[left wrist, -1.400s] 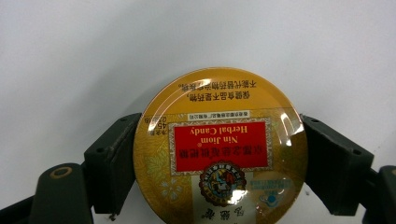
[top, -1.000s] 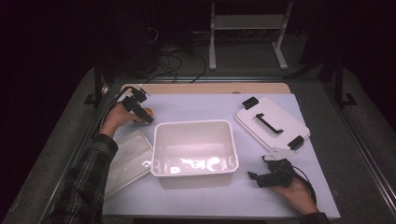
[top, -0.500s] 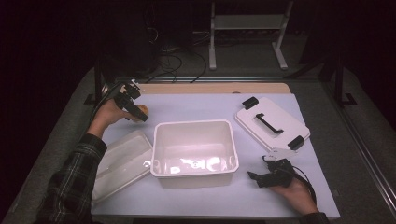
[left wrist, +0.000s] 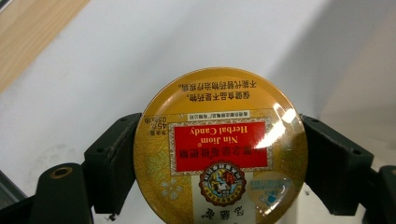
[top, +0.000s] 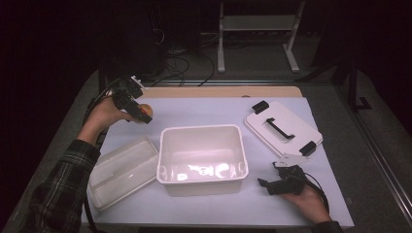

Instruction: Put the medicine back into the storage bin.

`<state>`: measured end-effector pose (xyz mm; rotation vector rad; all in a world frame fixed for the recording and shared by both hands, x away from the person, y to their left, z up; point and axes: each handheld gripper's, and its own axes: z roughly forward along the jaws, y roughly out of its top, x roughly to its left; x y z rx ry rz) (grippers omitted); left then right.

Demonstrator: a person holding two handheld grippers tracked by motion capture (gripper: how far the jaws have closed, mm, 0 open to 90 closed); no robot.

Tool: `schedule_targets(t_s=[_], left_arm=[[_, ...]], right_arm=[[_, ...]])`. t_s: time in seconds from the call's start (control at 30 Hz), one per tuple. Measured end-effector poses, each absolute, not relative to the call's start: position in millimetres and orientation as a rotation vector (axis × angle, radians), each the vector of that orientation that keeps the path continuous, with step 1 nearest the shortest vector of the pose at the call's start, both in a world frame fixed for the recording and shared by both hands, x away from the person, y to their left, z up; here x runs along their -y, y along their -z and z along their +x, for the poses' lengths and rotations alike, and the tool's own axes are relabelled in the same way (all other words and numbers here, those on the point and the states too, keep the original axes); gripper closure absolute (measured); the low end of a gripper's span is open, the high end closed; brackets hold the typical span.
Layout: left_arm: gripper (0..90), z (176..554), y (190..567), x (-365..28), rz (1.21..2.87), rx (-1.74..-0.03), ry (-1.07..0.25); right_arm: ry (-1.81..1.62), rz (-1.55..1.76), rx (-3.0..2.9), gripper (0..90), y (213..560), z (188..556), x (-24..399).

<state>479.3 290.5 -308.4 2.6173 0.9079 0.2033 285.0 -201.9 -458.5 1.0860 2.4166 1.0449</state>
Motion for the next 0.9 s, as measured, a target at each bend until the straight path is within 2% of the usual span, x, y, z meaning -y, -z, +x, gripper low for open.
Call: schedule_targets(t_s=[0.3, 0.9], left_arm=[[19.7, 451, 282, -278, 2.621, -0.771, -0.208], [19.7, 399, 255, -244, 2.651, -0.505, -0.158]], right_arm=[[-1.048, 1.087, -2.415, 15.0, 458, 285, 202], [-1.047, 1.088, -2.415, 15.0, 458, 285, 202]])
